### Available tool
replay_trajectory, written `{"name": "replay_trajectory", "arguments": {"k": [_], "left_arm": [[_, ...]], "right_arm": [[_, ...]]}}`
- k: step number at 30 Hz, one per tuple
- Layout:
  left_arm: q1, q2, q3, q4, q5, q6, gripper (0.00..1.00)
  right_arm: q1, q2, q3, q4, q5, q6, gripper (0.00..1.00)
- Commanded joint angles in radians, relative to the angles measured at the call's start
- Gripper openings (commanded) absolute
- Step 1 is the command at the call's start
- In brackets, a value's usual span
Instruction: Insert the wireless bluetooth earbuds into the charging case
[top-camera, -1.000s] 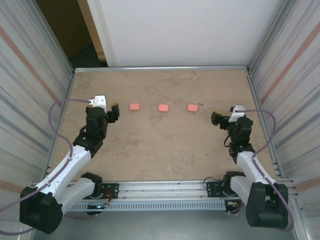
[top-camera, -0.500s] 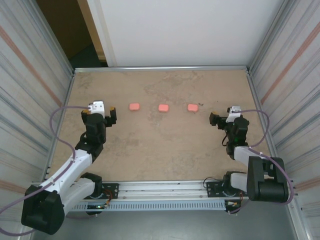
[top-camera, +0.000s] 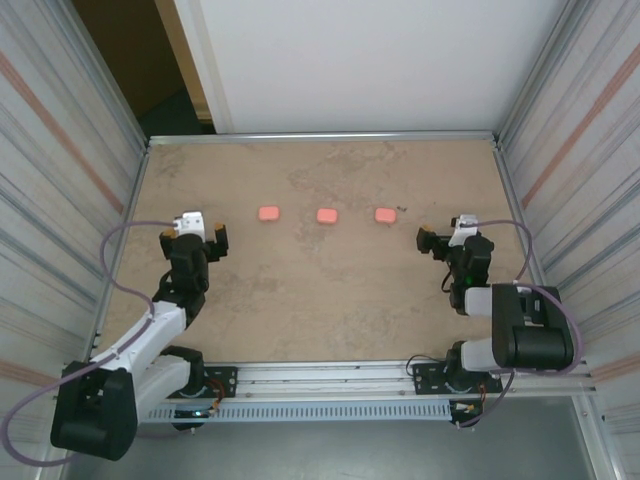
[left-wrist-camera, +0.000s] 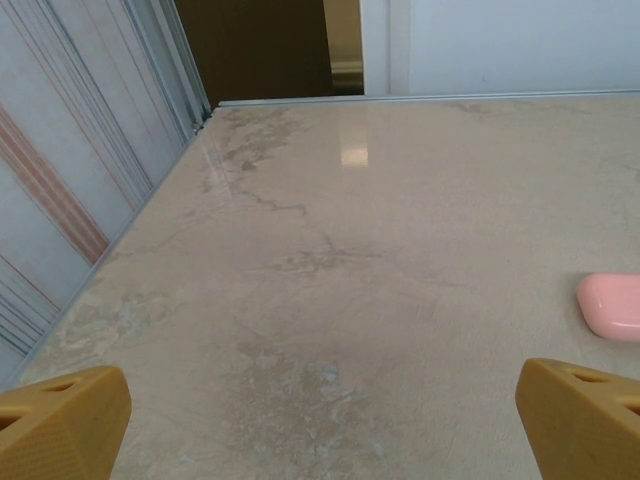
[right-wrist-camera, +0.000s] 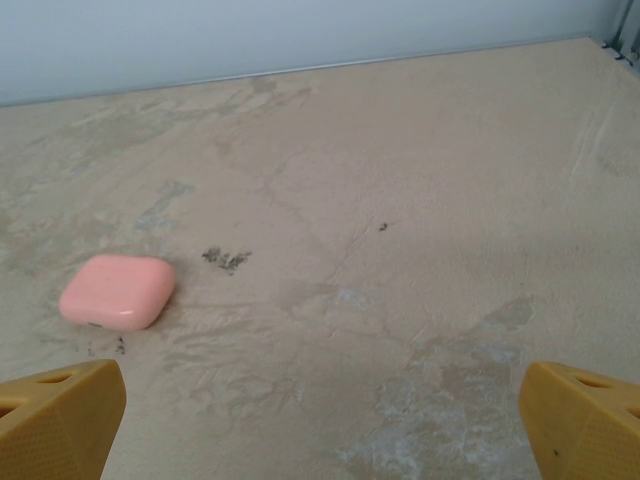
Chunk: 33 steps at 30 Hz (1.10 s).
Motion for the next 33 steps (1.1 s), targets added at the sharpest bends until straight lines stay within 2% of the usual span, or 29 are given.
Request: {"name": "replay_trajectory", "arguments": {"k": [1,3,6,8,13,20,26,33], "left_arm": [[0.008,0.028,-0.016,0.11,0.026,0.023,0.99],[0.008,0.047,-0.016,0.127,0.033,0.032,0.99],[0.009,0.061,-0.021,0.162,0.048,0.038,0.99],[0.009,0.072,-0.027,0.189,0.056,0.048,0.99],[0.008,0.098,-0.036,0.233,0.069,0.077,0.99],[0.01,0.146,-0.081,0.355,0.115,0.123,0.99],[0.009,0.238,-0.126,0.523,0.163,0.168,0.99],[0.011,0.315,-0.135,0.604,0.22,0.189,0.99]], "right_arm": [[-0.004,0.076,-0.013,0.148,-0.001,-0.02,0.99],[-0.004,0.129,0.004,0.184,-0.002,-0.021,0.99],[-0.01,0.098,0.037,0.066,-0.02,-0.024,0.99],[-0.011,0.115,0.051,0.072,-0.036,-0.027,0.99],[-0.015,0.124,0.189,-0.186,0.005,-0.007,0.99],[-0.002,0.125,0.182,-0.169,0.036,-0.007,0.99],[0.0,0.125,0.182,-0.168,0.042,-0.009,0.99],[0.001,0.125,0.182,-0.169,0.043,-0.01,0.99]]}}
